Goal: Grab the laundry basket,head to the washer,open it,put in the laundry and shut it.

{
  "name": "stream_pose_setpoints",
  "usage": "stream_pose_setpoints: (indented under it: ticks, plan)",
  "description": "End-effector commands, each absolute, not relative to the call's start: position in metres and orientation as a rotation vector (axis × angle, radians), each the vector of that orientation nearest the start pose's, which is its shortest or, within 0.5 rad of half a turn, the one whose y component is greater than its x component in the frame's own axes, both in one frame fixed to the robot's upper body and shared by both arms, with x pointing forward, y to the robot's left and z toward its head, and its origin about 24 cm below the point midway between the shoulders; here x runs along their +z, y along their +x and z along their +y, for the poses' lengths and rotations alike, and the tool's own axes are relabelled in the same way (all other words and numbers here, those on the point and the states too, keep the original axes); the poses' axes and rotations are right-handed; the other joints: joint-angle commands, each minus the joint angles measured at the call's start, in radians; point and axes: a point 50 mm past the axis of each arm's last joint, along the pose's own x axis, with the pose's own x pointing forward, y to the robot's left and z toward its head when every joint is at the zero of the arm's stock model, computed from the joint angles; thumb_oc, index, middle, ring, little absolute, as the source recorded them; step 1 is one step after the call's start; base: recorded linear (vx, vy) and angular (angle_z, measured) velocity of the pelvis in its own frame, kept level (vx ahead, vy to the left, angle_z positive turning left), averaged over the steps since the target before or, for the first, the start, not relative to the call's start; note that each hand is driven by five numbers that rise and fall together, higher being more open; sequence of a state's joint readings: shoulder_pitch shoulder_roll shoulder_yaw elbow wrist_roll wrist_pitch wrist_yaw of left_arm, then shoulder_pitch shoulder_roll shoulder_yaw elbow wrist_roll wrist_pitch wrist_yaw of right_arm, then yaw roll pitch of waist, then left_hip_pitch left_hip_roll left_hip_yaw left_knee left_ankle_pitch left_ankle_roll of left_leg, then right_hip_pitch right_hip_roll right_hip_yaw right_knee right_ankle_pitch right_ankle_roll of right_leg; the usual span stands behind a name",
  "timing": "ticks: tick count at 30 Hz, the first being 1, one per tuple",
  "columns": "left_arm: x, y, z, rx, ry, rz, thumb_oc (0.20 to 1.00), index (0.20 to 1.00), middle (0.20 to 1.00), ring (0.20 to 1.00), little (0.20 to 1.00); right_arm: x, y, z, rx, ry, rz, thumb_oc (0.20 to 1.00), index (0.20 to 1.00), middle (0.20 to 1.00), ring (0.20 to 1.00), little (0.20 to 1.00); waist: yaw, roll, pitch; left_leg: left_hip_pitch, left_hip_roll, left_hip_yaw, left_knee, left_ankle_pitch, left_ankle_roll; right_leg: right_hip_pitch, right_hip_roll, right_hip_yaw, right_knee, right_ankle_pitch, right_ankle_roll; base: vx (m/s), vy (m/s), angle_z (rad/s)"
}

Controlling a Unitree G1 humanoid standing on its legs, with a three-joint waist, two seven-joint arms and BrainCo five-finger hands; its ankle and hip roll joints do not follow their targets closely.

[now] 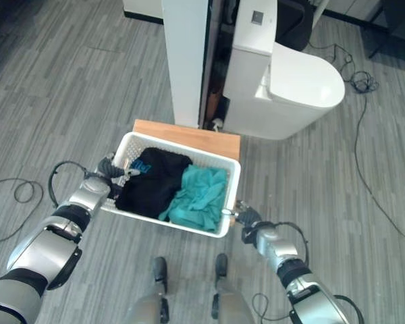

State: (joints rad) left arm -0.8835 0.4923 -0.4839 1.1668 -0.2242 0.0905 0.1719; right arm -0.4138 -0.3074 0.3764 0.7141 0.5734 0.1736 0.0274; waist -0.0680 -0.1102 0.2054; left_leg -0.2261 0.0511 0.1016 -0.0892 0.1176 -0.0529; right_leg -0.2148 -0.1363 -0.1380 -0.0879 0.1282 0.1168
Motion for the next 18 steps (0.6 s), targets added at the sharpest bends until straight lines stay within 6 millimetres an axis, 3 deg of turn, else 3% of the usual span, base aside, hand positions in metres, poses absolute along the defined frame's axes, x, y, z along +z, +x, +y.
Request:
stream_pose_setpoints:
  ticks: [1,12,18]
  plan:
    - [0.091,0.391,0.24,0.204,0.642,0.321,1.0,1.0,1.0,1.0,1.0,-0.016,0.31,-0.165,0.189,0.028,0.505,1.0,1.0,1.0,1.0,1.0,0.016,-0.005,0.003,0.046,-0.005,-0.01,0.002,-0.063,-0.011,0.006,-0.108,0.029,0.001,0.032,0.116,0.0,0.0,0.0]
    - [0.061,0.376,0.248,0.195,0.719,0.439,1.0,1.0,1.0,1.0,1.0,-0.021,0.308,-0.161,0.205,0.045,0.521,1.0,1.0,1.0,1.0,1.0,0.011,-0.012,-0.005,0.041,0.002,-0.01,0.002,-0.06,-0.013,-0.005,-0.101,0.032,0.001,0.031,0.113,0.0,-0.001,-0.02]
    - [0.053,0.373,0.244,0.19,0.696,0.438,1.0,1.0,1.0,1.0,1.0,-0.002,0.317,-0.155,0.237,-0.051,0.427,1.0,1.0,1.0,1.0,1.0,0.006,-0.012,0.004,0.024,0.003,-0.004,0.002,-0.057,-0.013,-0.024,-0.1,0.041,0.001,0.035,0.113,0.0,0.001,-0.02]
